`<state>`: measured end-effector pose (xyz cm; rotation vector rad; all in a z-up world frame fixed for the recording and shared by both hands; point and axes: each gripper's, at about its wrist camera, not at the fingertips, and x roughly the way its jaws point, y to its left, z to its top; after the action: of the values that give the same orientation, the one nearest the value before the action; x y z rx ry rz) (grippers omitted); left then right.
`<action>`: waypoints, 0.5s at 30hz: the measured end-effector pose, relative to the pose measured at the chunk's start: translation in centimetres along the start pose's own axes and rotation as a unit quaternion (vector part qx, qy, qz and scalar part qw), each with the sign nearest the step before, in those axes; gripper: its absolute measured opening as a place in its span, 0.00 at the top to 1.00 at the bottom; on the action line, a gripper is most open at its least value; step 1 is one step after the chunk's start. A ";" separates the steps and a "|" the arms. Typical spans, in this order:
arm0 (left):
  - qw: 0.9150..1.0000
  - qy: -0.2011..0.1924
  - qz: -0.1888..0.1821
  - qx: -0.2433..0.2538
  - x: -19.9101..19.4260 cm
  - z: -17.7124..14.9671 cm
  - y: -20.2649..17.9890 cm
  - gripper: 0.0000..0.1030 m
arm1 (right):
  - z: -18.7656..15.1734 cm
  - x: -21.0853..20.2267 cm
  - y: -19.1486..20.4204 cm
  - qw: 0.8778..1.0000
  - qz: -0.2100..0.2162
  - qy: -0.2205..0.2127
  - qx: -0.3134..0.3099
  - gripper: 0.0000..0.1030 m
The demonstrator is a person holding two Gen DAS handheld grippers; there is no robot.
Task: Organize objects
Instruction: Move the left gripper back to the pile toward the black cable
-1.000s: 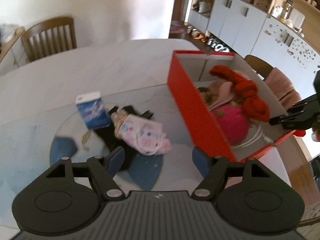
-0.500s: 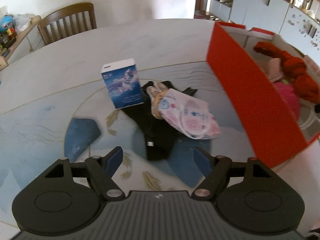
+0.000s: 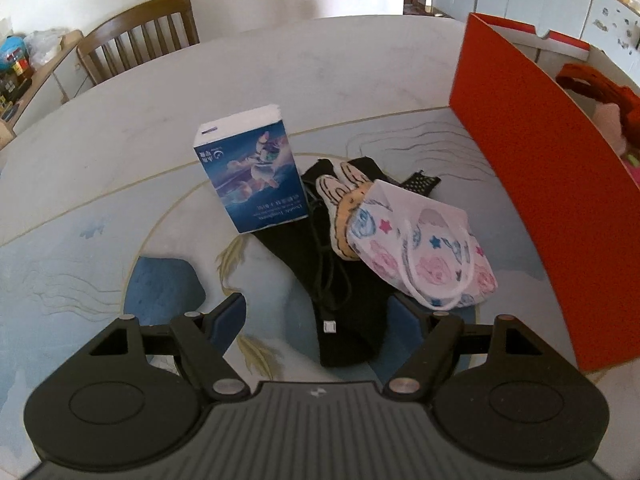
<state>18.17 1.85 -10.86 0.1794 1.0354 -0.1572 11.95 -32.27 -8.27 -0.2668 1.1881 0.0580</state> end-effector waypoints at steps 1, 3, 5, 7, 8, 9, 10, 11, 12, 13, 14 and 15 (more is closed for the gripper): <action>1.000 0.001 -0.004 -0.003 0.1 0.1 0.1 0.25 | 0.0 0.0 0.0 1.000 -0.001 0.000 0.000 0.90; 1.000 0.002 -0.011 -0.004 0.2 0.2 0.2 0.37 | 0.0 0.0 0.0 1.000 -0.001 0.000 0.001 0.90; 1.000 0.004 -0.021 -0.005 0.3 0.3 0.2 0.46 | 0.0 -0.1 0.0 1.000 -0.001 0.001 0.001 0.90; 1.000 0.002 -0.029 -0.007 0.3 0.3 0.1 0.55 | 0.0 -0.1 0.0 1.000 -0.001 0.001 0.001 0.90; 0.999 0.002 -0.034 -0.008 0.3 0.3 0.1 0.62 | 0.1 -0.1 0.0 1.000 -0.001 0.001 0.001 0.90; 0.999 0.003 -0.038 -0.009 0.3 0.3 0.0 0.67 | 0.1 0.0 0.0 1.000 -0.001 0.001 0.001 0.90; 0.999 0.004 -0.043 -0.010 0.3 0.3 -0.1 0.68 | 0.1 0.0 0.0 1.000 -0.001 0.001 0.001 0.90; 0.999 0.004 -0.044 -0.010 0.2 0.3 -0.1 0.69 | 0.1 -0.1 0.0 1.000 -0.001 0.001 0.001 0.90; 0.999 0.004 -0.044 -0.010 0.1 0.3 -0.1 0.72 | 0.1 -0.1 0.0 1.000 -0.001 0.001 0.001 0.90; 0.999 0.005 -0.045 -0.012 0.1 0.3 -0.1 0.74 | 0.1 -0.1 0.0 1.000 -0.001 0.001 0.001 0.90; 0.999 0.006 -0.045 -0.016 0.1 0.3 0.0 0.80 | 0.1 -0.1 0.0 1.000 -0.001 0.001 0.001 0.90; 0.999 0.008 -0.041 -0.020 0.0 0.3 0.2 0.81 | 0.1 -0.1 0.0 1.000 -0.001 0.001 0.001 0.90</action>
<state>18.43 1.95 -10.74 0.1023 1.0610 -0.2105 11.98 -32.21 -8.21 -0.2666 1.1890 0.0547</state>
